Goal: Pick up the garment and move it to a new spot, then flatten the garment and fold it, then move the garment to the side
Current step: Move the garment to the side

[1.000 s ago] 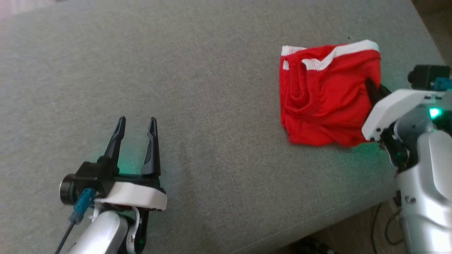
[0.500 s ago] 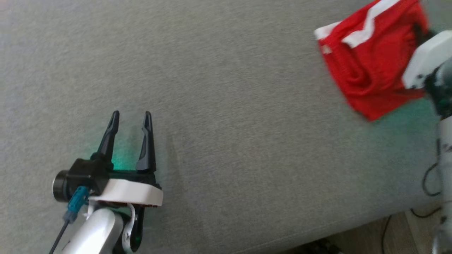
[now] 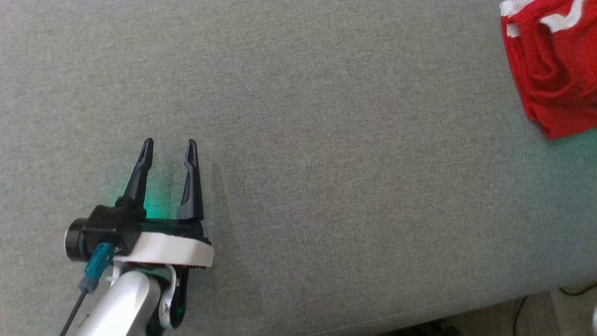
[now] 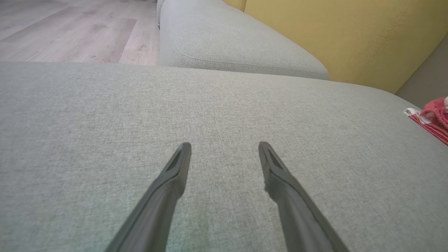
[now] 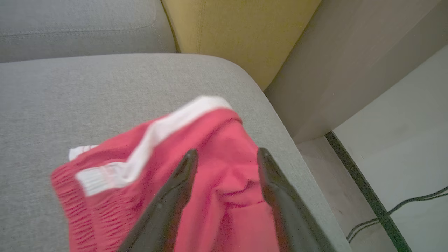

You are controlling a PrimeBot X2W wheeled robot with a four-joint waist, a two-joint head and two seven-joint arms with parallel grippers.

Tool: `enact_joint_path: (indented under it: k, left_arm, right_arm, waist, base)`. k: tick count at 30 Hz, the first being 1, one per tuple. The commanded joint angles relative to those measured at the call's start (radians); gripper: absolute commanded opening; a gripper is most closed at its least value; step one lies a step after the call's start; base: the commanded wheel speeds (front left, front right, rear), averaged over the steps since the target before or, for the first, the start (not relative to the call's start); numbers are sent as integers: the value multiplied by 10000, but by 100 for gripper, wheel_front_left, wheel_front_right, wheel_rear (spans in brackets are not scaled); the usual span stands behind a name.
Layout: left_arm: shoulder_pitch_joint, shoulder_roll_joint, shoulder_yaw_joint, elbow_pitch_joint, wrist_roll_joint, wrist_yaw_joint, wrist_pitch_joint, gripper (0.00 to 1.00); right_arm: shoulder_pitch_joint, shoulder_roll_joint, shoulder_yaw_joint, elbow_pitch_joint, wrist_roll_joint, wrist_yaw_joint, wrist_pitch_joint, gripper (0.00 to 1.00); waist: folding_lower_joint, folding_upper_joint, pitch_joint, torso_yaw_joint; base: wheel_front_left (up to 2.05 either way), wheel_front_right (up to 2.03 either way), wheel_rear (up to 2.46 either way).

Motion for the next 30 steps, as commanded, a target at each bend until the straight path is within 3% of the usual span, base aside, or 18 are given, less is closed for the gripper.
enact_joint_path:
  k: [1,9,15,21,30]
  left_arm:
    - [-264,182,382,-276,95,45,-98,100]
    - [-242,-6,344,87,-82,-22,-291,100]
    - [152,-238,514,725,-461,-81,-699,100]
    - [859,-339,776,1291,-824,-113,-998,100]
    - [1911,-407,771,1631,-952,27,-1131,100]
  right_arm:
    - [-210,32,79,-343,-75,73,-190,100]
    - [54,494,1011,-833,129,73,-1029,100]
    - [907,832,1996,-1489,496,73,-2066,100]
    - [2405,1460,2455,-1981,697,73,-2895,100]
    - [5380,2570,2216,-3039,450,73,-4161,100]
  waist:
    - [-1,1,-39,-10]
    - [-1,1,-874,243]
    - [-1,1,-2300,930]
    - [-1,1,-3673,1592]
    - [-1,1,-4912,2166]
  base:
    - [0,0,0]
    - [0,0,0]
    - [0,0,0]
    - [0,0,0]
    - [0,0,0]
